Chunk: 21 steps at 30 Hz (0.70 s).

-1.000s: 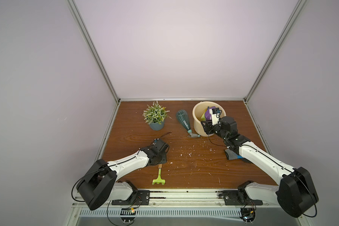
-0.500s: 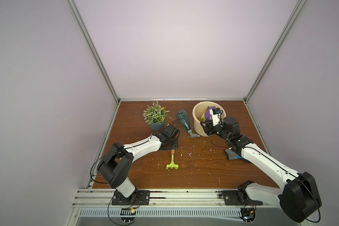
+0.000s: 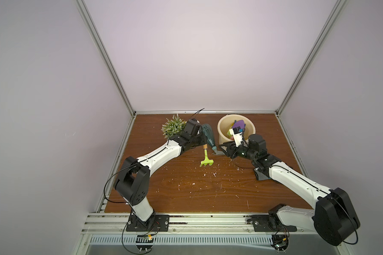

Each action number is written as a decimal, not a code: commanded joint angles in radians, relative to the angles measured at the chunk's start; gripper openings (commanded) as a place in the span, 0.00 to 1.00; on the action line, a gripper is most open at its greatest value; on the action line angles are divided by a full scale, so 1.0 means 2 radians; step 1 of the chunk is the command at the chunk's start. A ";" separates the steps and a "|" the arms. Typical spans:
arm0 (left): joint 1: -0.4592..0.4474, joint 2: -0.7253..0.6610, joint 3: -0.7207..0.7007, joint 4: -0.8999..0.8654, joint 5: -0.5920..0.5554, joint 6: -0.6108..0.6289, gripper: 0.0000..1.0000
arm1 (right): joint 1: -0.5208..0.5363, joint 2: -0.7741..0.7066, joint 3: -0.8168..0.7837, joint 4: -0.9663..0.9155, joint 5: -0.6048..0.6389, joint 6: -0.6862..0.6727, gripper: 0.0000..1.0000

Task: Organize the gardening tools
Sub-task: Pick up the gardening tool from the center of the board.

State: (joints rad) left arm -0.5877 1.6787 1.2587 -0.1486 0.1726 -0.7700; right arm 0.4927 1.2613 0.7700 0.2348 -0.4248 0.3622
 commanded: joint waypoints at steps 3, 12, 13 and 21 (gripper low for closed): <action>0.000 -0.010 0.002 0.067 0.063 -0.010 0.03 | 0.024 0.034 0.014 0.041 -0.043 0.014 0.48; 0.000 -0.047 -0.042 0.141 0.134 -0.002 0.03 | 0.026 0.067 0.035 0.078 -0.065 0.039 0.47; 0.000 -0.051 -0.047 0.146 0.144 -0.002 0.03 | 0.026 0.068 0.037 0.082 -0.069 0.043 0.47; -0.003 -0.066 -0.060 0.162 0.164 0.009 0.06 | 0.026 0.079 0.038 0.109 -0.087 0.067 0.31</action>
State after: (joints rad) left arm -0.5880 1.5730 1.1423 0.1238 0.4538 -0.7734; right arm 0.5423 1.4097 0.8135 0.3866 -0.5613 0.4648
